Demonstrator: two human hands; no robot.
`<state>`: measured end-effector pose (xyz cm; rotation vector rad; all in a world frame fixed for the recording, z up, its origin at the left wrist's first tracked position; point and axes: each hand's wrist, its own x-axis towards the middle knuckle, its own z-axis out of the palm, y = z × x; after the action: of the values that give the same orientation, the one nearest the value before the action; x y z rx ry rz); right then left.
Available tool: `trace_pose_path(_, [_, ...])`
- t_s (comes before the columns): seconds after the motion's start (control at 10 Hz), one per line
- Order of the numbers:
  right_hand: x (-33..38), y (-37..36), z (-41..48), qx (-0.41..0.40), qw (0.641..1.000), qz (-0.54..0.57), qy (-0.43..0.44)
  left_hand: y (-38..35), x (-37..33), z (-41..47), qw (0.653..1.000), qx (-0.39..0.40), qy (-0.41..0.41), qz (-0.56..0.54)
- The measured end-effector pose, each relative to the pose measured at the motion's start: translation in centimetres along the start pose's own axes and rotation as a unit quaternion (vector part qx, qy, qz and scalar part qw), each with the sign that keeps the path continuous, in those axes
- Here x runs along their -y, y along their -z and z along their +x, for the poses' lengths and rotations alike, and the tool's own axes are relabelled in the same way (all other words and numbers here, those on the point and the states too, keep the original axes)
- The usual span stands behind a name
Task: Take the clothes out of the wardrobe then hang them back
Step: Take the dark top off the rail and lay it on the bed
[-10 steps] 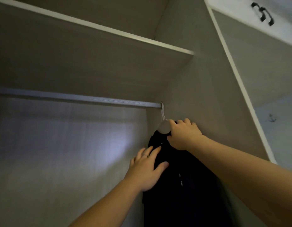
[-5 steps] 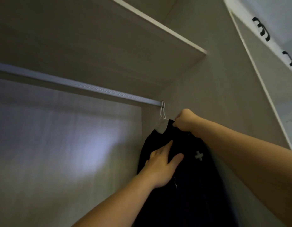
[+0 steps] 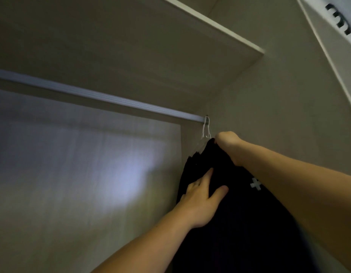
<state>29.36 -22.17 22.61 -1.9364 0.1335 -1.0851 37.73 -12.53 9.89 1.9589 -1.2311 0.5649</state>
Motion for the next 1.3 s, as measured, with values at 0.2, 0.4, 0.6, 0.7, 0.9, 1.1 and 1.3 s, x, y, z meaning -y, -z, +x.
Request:
trace_pose_path(0.2, [-0.9, -1.1, 0.8, -0.014, 0.999, 0.025, 0.018, 0.4, 0.6, -0.1, 1.000, -0.006, 0.003, 0.024])
trace_pose_path(0.4, [-1.3, 0.3, -0.1, -0.033, 0.997, 0.004, 0.073, 0.7, 1.6, 0.2, 0.998, -0.045, -0.017, 0.048])
trace_pose_path(0.6, [-2.6, 5.5, -3.6, -0.073, 0.968, -0.188, 0.152, 0.3, 2.0, 0.9, 0.986, -0.165, 0.016, 0.030])
trace_pose_path(0.7, [-2.7, 8.4, -6.6, -0.132, 0.920, -0.319, 0.188, -0.5, 1.6, 1.2, 0.973, -0.228, 0.034, 0.012])
trace_pose_path(0.9, [-2.6, 14.8, -13.4, -0.214, 0.826, -0.480, 0.205, -3.6, -1.9, 1.1, 0.957, -0.289, -0.036, -0.015])
trace_pose_path(1.1, [-0.6, 24.2, -20.2, -0.264, 0.735, -0.590, 0.204, -7.2, -9.8, -0.5, 0.954, -0.269, -0.124, -0.048])
trace_pose_path(1.3, [1.2, 34.2, -26.4, -0.326, 0.661, -0.651, 0.180, -9.7, -21.0, -2.8, 0.938, -0.246, -0.228, -0.086])
